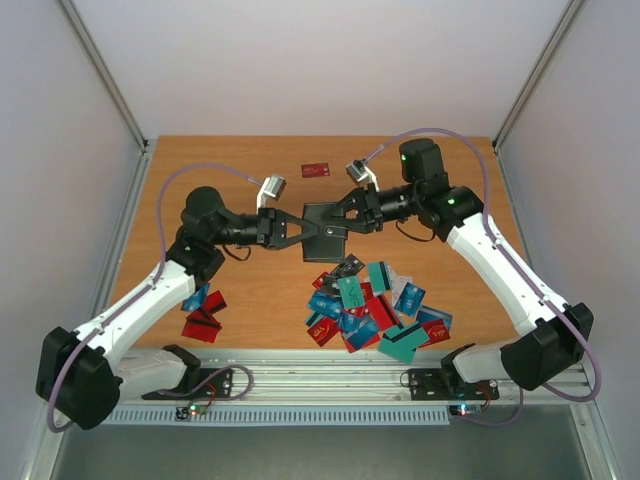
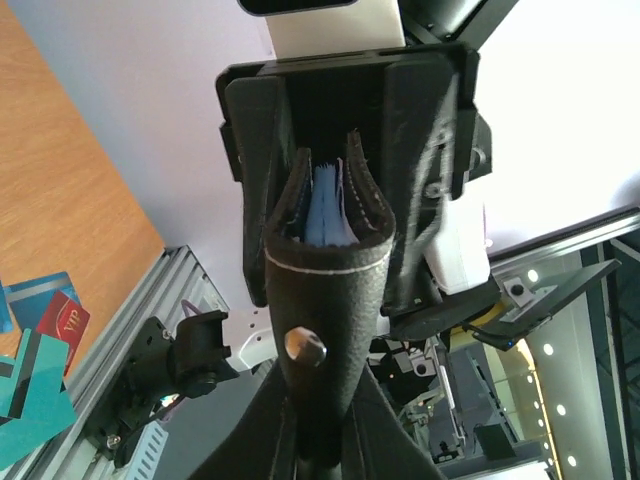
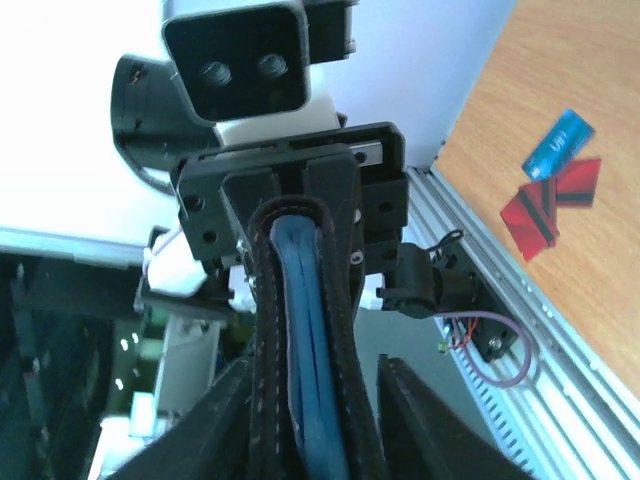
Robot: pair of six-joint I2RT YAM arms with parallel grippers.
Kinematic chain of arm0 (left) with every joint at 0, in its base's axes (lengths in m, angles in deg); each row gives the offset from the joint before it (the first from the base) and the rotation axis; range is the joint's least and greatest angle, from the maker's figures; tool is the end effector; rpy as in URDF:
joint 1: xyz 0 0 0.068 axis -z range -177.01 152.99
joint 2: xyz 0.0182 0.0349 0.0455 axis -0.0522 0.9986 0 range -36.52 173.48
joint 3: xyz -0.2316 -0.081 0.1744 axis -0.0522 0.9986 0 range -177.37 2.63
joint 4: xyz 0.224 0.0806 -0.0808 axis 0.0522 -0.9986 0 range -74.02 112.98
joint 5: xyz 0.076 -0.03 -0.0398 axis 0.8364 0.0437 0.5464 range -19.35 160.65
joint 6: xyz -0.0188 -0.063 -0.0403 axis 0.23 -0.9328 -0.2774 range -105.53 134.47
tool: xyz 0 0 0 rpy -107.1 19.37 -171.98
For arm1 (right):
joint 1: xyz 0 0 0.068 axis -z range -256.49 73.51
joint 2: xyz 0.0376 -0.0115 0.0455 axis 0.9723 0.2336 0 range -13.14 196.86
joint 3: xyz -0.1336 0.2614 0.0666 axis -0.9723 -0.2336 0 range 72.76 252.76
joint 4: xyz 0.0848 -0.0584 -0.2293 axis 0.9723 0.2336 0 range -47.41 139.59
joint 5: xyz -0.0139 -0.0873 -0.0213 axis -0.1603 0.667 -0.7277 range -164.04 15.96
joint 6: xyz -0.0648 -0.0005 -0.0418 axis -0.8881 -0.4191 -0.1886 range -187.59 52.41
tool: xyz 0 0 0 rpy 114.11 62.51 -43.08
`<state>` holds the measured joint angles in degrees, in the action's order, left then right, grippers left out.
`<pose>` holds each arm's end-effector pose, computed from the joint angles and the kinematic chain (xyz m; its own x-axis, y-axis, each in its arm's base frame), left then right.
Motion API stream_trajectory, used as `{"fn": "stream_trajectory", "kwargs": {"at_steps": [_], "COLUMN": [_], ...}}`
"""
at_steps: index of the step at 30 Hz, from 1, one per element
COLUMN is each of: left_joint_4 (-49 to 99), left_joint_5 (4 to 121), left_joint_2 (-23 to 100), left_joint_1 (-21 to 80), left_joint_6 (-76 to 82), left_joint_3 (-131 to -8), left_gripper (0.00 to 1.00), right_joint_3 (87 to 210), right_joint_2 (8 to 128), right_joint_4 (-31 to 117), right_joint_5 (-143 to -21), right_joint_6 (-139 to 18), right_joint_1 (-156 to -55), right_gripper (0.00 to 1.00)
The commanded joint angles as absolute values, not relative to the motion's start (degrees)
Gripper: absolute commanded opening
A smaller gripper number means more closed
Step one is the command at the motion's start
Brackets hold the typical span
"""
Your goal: Put the credit cards into the card holder
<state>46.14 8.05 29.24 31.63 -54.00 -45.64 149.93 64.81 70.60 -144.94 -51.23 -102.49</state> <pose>0.1868 -0.1685 0.3778 -0.8947 0.0010 -0.4467 0.4461 -0.0512 -0.8935 0.2223 0.1773 0.4109 -0.6654 -0.2221 -0.7127 -0.7299 -0.0067 0.6836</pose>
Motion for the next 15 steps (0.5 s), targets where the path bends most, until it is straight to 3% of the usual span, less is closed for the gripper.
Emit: {"fn": "stream_trajectory", "kwargs": {"at_steps": [1, 6, 10, 15], "left_joint_4": [45.43, 22.9, 7.86, 2.03], "left_joint_5": [10.71, 21.88, 28.9, 32.14], "left_joint_2": [29.38, 26.77, 27.9, 30.97], "left_joint_1": [31.93, 31.91, 31.99, 32.23], "left_joint_6": [-51.76, -36.56, -24.94, -19.24], "left_joint_3": [-45.46, -49.01, -54.33, -58.16], "left_gripper": [0.0, 0.0, 0.0, 0.0], "right_joint_3": [158.27, 160.29, 158.92, 158.06], "right_joint_2": [66.95, 67.33, 65.54, 64.24], "right_joint_4": [92.24, 106.35, 109.01, 109.47], "right_joint_5": [-134.31, -123.93, -118.52, -112.14], "right_joint_6": [-65.21, -73.32, -73.72, -70.19], "right_joint_1": [-103.38, -103.34, -103.3, -103.36], "right_gripper": [0.44, 0.73, 0.79, 0.78]}}
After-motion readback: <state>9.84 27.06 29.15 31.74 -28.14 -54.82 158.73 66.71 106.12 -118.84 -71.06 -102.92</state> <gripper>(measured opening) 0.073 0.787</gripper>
